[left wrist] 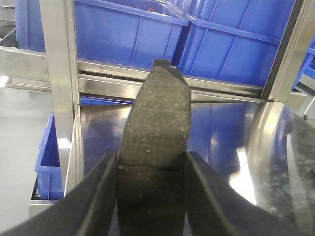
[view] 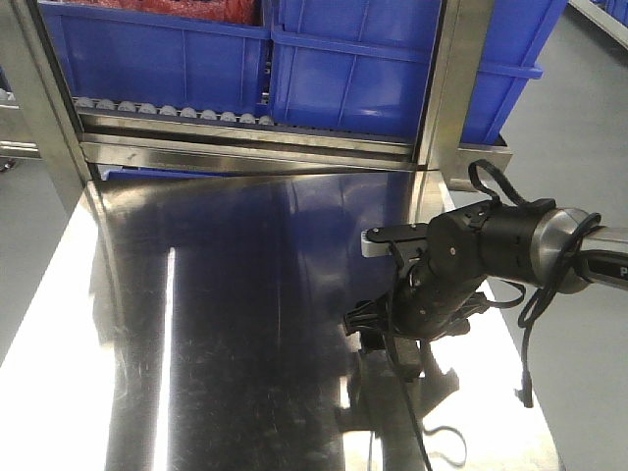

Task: Move and align brake pads A on conveyor
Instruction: 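Close the right gripper on the brake pad and lift it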

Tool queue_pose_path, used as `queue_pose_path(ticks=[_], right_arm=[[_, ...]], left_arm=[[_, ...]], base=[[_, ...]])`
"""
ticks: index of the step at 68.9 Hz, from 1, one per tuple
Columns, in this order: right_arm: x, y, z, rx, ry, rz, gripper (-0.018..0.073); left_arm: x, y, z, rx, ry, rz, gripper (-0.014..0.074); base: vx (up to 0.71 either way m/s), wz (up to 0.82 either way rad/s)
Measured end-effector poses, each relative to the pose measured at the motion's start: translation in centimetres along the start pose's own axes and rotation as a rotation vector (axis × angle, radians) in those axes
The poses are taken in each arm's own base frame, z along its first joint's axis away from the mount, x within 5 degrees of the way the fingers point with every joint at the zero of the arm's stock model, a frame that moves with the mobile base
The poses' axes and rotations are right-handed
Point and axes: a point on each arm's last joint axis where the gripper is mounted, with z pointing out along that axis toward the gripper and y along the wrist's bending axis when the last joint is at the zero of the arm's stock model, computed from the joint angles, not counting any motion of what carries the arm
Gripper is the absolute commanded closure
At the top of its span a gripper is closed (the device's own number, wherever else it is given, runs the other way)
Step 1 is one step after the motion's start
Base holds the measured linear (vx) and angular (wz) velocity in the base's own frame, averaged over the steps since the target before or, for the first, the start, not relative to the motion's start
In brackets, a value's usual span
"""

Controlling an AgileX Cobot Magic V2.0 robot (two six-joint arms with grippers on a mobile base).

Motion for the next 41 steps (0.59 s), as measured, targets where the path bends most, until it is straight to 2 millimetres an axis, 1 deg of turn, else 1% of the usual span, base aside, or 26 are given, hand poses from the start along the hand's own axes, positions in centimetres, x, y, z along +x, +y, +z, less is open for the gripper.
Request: queue_pose_path(ticks=[10,16,23,34,41], right_arm=[[-0.05,0.01,0.00,-0.001,-0.006,0.000,-0.0009],[-0.06,0.01,0.02,-0.001,-0.007,0.000,0.0036],[-0.08,0.00,0.11,0.000,-0.007,-0.002,0.0132],[-0.06,-0.04,0.20,0.004,-0.004,-0.006,0.0321],[-0.05,-0.05,0.23,0.006,-0.002,-0.007,0.0405]], left_arm=[[0.00,0.00,0.00,0.000,0.000,0.000,0.0498],[0.00,0.00,0.00,0.000,0.000,0.000,0.0498],[0.00,0.00,0.00,0.000,0.000,0.000,0.0498],[0.00,0.00,0.00,0.000,0.000,0.000,0.0498],[0.00,0.00,0.00,0.000,0.000,0.000,0.0498]], base=[[0.00,0.00],[0.00,0.00],[0.00,0.00],[0.00,0.00],[0.00,0.00]])
